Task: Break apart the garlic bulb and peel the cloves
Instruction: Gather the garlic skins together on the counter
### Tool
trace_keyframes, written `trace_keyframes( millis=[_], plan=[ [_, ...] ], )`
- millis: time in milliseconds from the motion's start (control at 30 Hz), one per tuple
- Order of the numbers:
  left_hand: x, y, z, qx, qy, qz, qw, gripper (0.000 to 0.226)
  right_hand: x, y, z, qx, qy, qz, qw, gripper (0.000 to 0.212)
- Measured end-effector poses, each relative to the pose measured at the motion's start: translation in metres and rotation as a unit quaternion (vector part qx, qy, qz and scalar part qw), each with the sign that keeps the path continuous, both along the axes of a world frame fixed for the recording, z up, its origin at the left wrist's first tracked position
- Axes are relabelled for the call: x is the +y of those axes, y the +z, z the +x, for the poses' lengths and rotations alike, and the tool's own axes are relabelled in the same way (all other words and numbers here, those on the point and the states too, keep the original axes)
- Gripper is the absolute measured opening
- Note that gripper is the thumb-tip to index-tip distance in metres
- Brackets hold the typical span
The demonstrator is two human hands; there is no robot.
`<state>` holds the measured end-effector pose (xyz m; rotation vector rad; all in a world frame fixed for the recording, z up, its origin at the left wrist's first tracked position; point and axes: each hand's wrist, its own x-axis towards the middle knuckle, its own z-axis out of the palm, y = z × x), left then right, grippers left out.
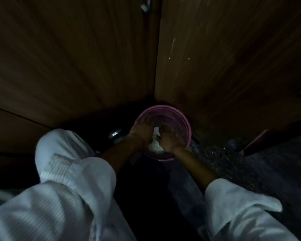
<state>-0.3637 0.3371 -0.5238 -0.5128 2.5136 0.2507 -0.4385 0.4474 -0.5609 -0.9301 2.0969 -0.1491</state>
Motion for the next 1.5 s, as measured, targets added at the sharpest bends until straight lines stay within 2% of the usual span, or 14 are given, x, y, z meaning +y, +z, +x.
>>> trace_keyframes(
  millis=[167, 400, 767, 967, 1100, 1300, 1500],
  plan=[
    [-0.009, 0.048, 0.013, 0.004, 0.010, -0.049, 0.999, 0.070, -0.014, 0.043, 0.002, 0.085, 0.087, -0.079, 0.989, 0.065],
    [-0.026, 0.137, 0.037, 0.120, 0.059, -0.118, 0.984, 0.075, -0.039, 0.160, 0.010, 0.174, 0.119, -0.154, 0.965, 0.063],
    [-0.055, 0.306, 0.117, 0.275, 0.101, -0.263, 0.919, 0.087, -0.086, 0.330, 0.061, 0.291, 0.142, -0.307, 0.895, 0.065],
    [-0.085, 0.385, 0.168, 0.343, 0.112, -0.313, 0.879, 0.085, -0.124, 0.407, 0.096, 0.298, 0.138, -0.382, 0.864, 0.065],
    [-0.117, 0.422, 0.212, 0.363, 0.158, -0.322, 0.860, 0.083, -0.158, 0.442, 0.127, 0.292, 0.168, -0.418, 0.844, 0.064],
    [-0.163, 0.435, 0.275, 0.343, 0.234, -0.313, 0.854, 0.083, -0.215, 0.463, 0.181, 0.274, 0.242, -0.426, 0.828, 0.065],
    [-0.198, 0.435, 0.318, 0.325, 0.275, -0.294, 0.856, 0.076, -0.262, 0.468, 0.219, 0.250, 0.319, -0.394, 0.825, 0.072]
  ],
)
